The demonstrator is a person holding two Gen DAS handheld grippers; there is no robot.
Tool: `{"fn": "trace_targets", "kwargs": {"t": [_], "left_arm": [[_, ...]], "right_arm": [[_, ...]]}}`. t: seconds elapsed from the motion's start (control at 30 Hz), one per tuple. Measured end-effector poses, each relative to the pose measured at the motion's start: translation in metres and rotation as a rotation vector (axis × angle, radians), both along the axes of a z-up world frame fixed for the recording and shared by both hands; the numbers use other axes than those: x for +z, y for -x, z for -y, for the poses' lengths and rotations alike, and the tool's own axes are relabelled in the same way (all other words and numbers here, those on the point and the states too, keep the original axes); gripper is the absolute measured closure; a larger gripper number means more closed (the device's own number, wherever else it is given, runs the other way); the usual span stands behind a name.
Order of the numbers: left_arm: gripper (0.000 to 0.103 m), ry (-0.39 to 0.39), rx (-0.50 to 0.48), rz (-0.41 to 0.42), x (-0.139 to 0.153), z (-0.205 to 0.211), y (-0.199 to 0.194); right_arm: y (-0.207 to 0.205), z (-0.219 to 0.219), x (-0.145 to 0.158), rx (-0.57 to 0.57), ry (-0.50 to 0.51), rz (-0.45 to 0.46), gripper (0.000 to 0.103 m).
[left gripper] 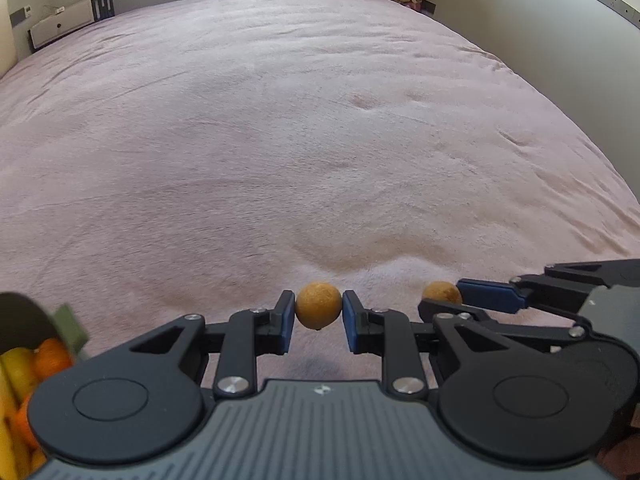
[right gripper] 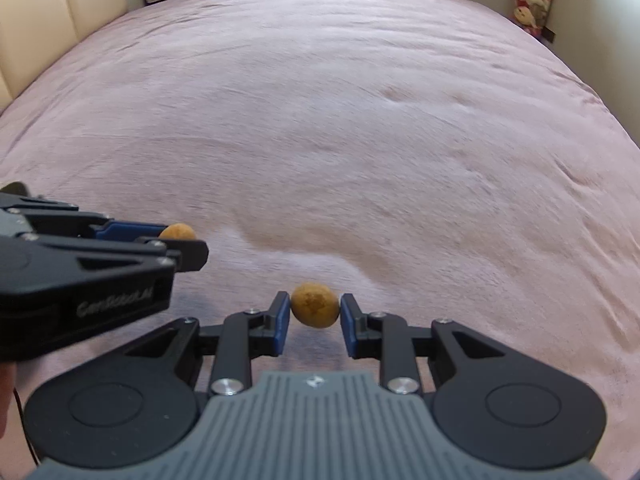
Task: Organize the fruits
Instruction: 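Carry both small brown fruits with the left and right tools over the colander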
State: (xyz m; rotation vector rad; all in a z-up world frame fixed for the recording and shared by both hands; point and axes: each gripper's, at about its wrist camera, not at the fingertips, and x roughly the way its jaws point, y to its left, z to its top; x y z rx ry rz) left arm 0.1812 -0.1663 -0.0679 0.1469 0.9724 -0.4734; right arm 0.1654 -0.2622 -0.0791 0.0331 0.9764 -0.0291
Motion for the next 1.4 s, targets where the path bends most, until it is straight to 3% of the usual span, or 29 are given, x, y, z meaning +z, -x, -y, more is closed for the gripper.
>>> {"fn": "trace_targets", "kwargs": {"t": [0.4,0.73,0.97,1.4], "left_arm": [[0.075,-0.011,0.097,0.03,0.047,-0.075,0.031],[0.075,0.017,0.189,0.055,0.072,-0.133,0.032],[0.075,0.049,0.252,0.05,0.074,-0.163,0.018],[0.075,0.074,0.231,0.034,0.052,-0.178,-0.016]], "right_arm": [[0.014,-0.074,0.035,0.18,-0.02,0.055,0.079],[0.009,-0.134,0.058,0.329,-0.049,0.136,0.079],[0.004,-0.163,0.056,0.42,-0.046,0.149,0.079],[-0.014,-0.195,0.039,0.526,-0.002,0.137,0.079]]}}
